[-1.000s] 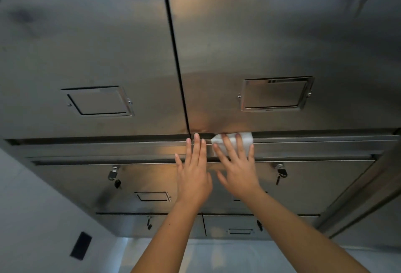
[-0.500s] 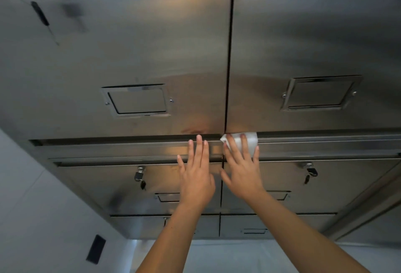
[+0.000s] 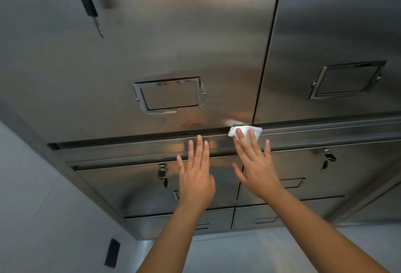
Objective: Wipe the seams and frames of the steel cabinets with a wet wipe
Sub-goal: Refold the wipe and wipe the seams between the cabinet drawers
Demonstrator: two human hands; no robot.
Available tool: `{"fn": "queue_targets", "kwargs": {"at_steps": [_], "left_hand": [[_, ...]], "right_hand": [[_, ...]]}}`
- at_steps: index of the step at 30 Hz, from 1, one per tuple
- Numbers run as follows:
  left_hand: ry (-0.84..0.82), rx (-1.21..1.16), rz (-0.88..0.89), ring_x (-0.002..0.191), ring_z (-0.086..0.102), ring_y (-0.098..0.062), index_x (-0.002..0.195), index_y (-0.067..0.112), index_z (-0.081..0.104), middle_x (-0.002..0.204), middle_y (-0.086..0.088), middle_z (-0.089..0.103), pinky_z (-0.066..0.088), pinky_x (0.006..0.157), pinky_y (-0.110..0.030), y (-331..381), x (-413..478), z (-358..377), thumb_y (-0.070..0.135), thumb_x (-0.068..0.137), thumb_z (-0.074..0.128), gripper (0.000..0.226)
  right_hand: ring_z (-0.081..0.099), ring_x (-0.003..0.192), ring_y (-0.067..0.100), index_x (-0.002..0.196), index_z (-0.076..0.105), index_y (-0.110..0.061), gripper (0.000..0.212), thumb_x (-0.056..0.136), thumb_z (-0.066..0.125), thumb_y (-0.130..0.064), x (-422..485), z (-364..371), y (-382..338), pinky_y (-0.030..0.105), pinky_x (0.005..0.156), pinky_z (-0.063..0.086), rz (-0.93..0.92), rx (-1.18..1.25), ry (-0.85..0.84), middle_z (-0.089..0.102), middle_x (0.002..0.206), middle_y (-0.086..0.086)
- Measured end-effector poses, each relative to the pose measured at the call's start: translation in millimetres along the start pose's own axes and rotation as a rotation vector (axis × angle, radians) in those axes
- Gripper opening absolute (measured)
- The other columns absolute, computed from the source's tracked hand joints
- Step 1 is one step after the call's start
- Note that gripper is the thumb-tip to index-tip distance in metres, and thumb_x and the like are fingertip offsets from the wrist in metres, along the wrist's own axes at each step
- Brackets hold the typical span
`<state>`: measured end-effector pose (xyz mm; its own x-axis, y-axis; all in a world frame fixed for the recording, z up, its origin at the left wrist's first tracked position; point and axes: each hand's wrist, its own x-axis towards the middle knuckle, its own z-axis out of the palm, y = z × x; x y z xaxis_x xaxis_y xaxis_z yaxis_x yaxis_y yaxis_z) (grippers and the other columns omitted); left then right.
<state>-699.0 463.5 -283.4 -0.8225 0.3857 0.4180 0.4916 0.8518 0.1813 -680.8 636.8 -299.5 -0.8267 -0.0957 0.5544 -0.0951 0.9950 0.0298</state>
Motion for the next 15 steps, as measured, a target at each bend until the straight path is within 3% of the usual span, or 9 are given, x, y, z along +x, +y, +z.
{"fn": "queue_targets", "kwargs": {"at_steps": [5, 10, 15], "left_hand": [[0.002, 0.067, 0.015, 0.135, 0.031, -0.033, 0.142, 0.005, 0.026, 0.149, -0.011, 0.025, 0.020, 0.095, -0.061, -17, -4, -8, 0.006, 0.051, 0.079, 0.105], [0.040, 0.084, -0.030, 0.136, 0.027, -0.031, 0.139, 0.002, 0.035, 0.149, -0.011, 0.026, 0.021, 0.095, -0.058, -41, -6, -16, 0.002, 0.050, 0.076, 0.098], [0.051, 0.071, -0.064, 0.139, 0.021, -0.030, 0.143, 0.005, 0.027, 0.151, -0.011, 0.025, 0.018, 0.097, -0.059, -49, -10, -11, 0.003, 0.054, 0.074, 0.100]], "right_hand": [[0.007, 0.144, 0.023, 0.144, 0.027, -0.016, 0.067, 0.082, 0.038, -0.037, 21, 8, -36, 0.064, 0.101, 0.024, -0.076, -0.005, -0.102, 0.017, 0.156, -0.001], [0.022, 0.138, 0.027, 0.144, 0.026, -0.020, 0.067, 0.081, 0.043, -0.039, 32, 13, -42, 0.065, 0.097, 0.030, -0.087, -0.024, -0.143, 0.034, 0.150, 0.003], [0.027, 0.135, 0.030, 0.138, 0.038, -0.016, 0.081, 0.068, 0.076, -0.027, 30, 17, -34, 0.066, 0.097, 0.027, -0.088, -0.064, -0.077, 0.038, 0.146, 0.009]]}}
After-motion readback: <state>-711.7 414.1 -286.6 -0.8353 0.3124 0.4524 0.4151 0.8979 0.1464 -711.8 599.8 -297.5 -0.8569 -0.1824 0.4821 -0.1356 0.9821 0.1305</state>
